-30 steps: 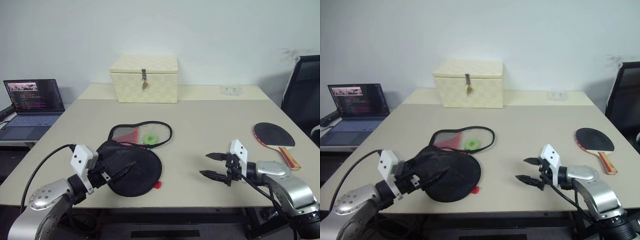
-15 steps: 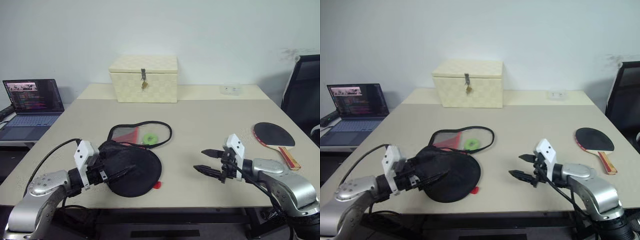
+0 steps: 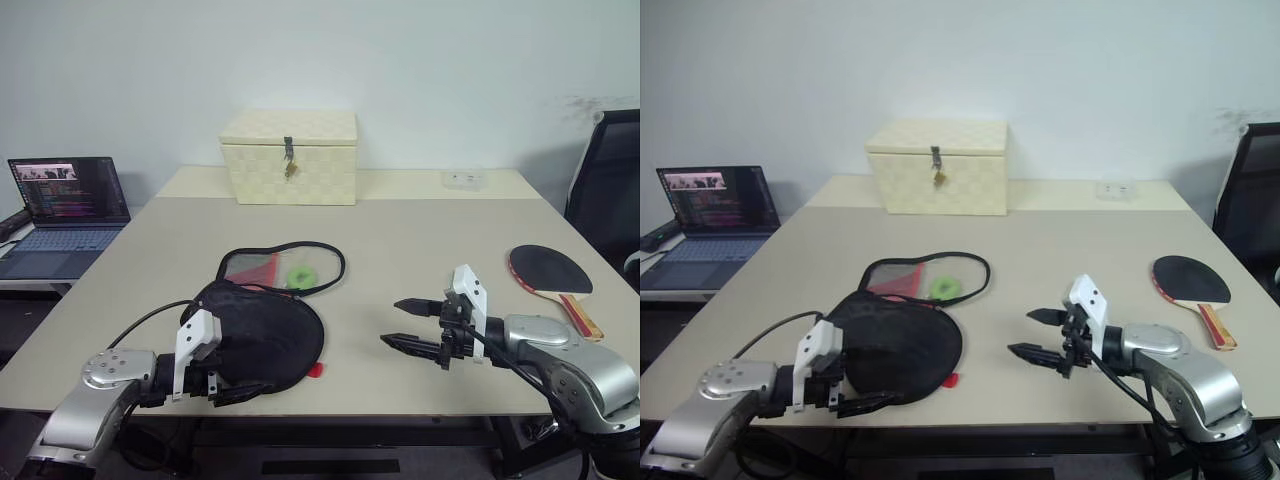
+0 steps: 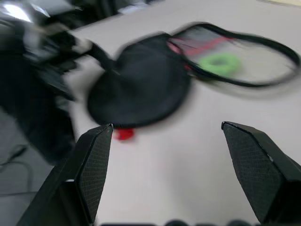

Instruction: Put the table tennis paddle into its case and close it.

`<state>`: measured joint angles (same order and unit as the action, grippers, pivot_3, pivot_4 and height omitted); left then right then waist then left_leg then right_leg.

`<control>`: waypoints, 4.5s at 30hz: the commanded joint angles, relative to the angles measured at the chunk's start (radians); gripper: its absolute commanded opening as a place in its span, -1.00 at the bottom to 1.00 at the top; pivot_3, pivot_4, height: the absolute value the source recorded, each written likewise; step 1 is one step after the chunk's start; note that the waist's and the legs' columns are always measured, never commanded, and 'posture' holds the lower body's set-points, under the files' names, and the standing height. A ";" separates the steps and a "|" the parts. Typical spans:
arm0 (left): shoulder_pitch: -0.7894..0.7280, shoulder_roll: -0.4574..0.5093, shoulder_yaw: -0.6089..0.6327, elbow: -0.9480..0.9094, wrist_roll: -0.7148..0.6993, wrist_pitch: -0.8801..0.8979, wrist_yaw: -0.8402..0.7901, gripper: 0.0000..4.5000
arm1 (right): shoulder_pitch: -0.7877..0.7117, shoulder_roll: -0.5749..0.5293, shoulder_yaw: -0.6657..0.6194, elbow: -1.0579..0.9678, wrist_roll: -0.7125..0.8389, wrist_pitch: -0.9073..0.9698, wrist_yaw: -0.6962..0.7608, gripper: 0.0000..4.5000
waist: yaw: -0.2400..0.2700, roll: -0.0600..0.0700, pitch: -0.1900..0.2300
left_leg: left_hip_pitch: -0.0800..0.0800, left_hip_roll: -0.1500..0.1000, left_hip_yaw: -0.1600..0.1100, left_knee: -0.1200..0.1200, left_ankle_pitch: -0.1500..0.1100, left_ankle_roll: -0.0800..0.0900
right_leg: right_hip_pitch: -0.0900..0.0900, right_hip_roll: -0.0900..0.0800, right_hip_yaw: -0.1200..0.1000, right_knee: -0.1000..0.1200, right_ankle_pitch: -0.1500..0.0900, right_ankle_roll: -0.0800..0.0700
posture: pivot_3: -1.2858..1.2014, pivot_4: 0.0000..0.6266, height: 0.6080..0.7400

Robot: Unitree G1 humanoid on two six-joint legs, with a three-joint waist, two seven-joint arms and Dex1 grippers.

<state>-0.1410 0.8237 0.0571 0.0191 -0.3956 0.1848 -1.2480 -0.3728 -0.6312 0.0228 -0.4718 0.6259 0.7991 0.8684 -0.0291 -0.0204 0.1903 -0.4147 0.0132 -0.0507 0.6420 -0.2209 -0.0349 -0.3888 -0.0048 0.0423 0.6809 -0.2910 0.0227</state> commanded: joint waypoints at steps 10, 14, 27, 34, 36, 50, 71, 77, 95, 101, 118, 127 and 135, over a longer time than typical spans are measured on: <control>-0.016 0.009 -0.045 0.053 0.068 -0.104 -0.068 1.00 | 0.010 -0.052 0.023 -0.066 -0.008 -0.052 0.034 0.79 | 0.000 0.000 0.000 | 0.000 0.000 0.000 0.000 0.000 0.000 | 0.000 0.000 0.000 0.000 0.000 0.000 | 0.03 -0.52 1.00; -0.017 0.016 -0.044 0.080 0.079 -0.120 -0.076 1.00 | 0.013 -0.052 0.019 -0.065 -0.010 -0.053 0.023 0.79 | 0.000 0.000 0.000 | 0.000 0.000 0.000 0.000 0.000 0.000 | 0.000 0.000 0.000 0.000 0.000 0.000 | 0.03 -0.52 1.00; -0.023 0.015 -0.055 0.124 0.103 -0.132 -0.118 -0.09 | 0.007 -0.058 0.002 -0.044 -0.022 -0.062 -0.012 0.81 | 0.000 0.000 0.000 | 0.000 0.000 -0.001 0.000 0.000 0.000 | 0.000 0.000 0.000 0.000 0.000 0.000 | 0.03 -0.52 1.00; -0.040 0.015 -0.057 0.143 0.109 -0.125 -0.128 -0.99 | 0.009 -0.062 -0.003 -0.039 -0.018 -0.067 -0.017 0.81 | 0.000 0.000 0.000 | 0.000 0.000 0.000 0.000 0.000 0.000 | 0.000 0.000 0.000 0.000 0.000 0.000 | 0.03 -0.52 1.00; -0.043 0.011 -0.063 0.140 0.112 -0.121 -0.127 -0.99 | 0.009 -0.063 -0.004 -0.039 -0.016 -0.067 -0.019 0.81 | 0.000 0.000 0.000 | 0.000 0.000 0.000 0.000 0.000 0.000 | 0.000 0.000 0.000 0.000 0.000 0.000 | 0.03 -0.52 1.00; -0.265 -0.251 -0.217 0.140 0.163 -0.093 0.010 -0.99 | 0.012 -0.068 -0.008 -0.024 -0.025 -0.084 -0.021 0.81 | 0.002 -0.001 0.000 | -0.001 -0.001 -0.001 0.002 0.000 0.000 | 0.001 0.002 -0.001 0.001 0.000 0.000 | 0.03 -0.52 1.00; -0.598 -0.603 -0.283 0.585 0.305 -0.230 0.207 -0.42 | 0.025 -0.081 -0.031 -0.020 -0.030 -0.082 -0.040 0.81 | -0.002 -0.001 -0.001 | -0.002 -0.003 -0.001 0.003 0.000 0.000 | 0.001 0.004 -0.001 0.001 0.001 0.002 | 0.03 -0.52 1.00; -0.456 -0.502 -0.237 0.250 0.171 -0.009 0.120 0.34 | 0.007 -0.069 -0.042 0.008 -0.026 -0.063 -0.071 0.81 | -0.004 -0.001 -0.001 | -0.001 -0.001 -0.002 0.002 0.000 0.000 | 0.001 0.005 -0.001 0.001 0.001 0.001 | 0.03 -0.52 1.00; -0.198 -0.007 0.116 -0.084 -0.161 0.278 -0.045 0.34 | -0.139 0.243 0.032 0.312 -0.200 0.151 -0.515 0.81 | 0.001 0.000 -0.001 | -0.001 -0.001 -0.002 0.002 0.000 0.000 | 0.000 0.002 0.000 0.001 0.001 0.000 | 0.03 -0.52 1.00; -0.161 0.016 0.155 -0.202 -0.244 0.346 -0.027 0.34 | -0.181 0.329 0.065 0.411 -0.280 0.138 -0.583 0.81 | -0.003 0.000 -0.001 | -0.001 0.000 -0.002 0.001 0.000 0.000 | -0.001 0.002 0.000 0.001 0.001 0.000 | 0.03 -0.52 1.00; -0.084 0.044 0.165 -0.346 -0.314 0.398 0.027 0.34 | -0.237 0.613 -0.057 0.436 -0.199 0.336 -0.632 0.81 | -0.025 0.000 -0.001 | 0.002 0.003 -0.001 -0.001 0.000 0.000 | -0.001 0.004 0.001 0.002 0.001 -0.002 | 0.03 -0.52 1.00; -0.089 0.030 0.141 -0.349 -0.308 0.385 0.043 0.35 | -0.272 0.689 -0.134 0.484 -0.182 0.345 -0.687 0.39 | -0.025 0.000 -0.001 | 0.001 0.001 -0.001 -0.001 0.000 0.000 | -0.001 0.004 0.001 0.001 0.001 -0.002 | 0.03 -0.52 1.00; -0.088 0.017 0.125 -0.360 -0.304 0.384 0.056 0.35 | -0.320 0.563 -0.153 0.505 -0.146 0.421 -0.606 -0.86 | -0.025 0.001 -0.001 | 0.001 0.001 0.000 -0.002 0.000 0.000 | -0.001 0.004 0.001 0.001 0.001 -0.002 | 0.03 -0.52 1.00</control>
<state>-0.2220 0.8389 0.1783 -0.3067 -0.6905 0.5808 -1.2012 -0.6604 -0.0266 -0.1270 0.0461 0.4639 1.2094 0.2255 -0.0542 -0.0198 0.1894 -0.4142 0.0141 -0.0506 0.6403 -0.2209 -0.0347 -0.3898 -0.0008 0.0427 0.6817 -0.2901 0.0206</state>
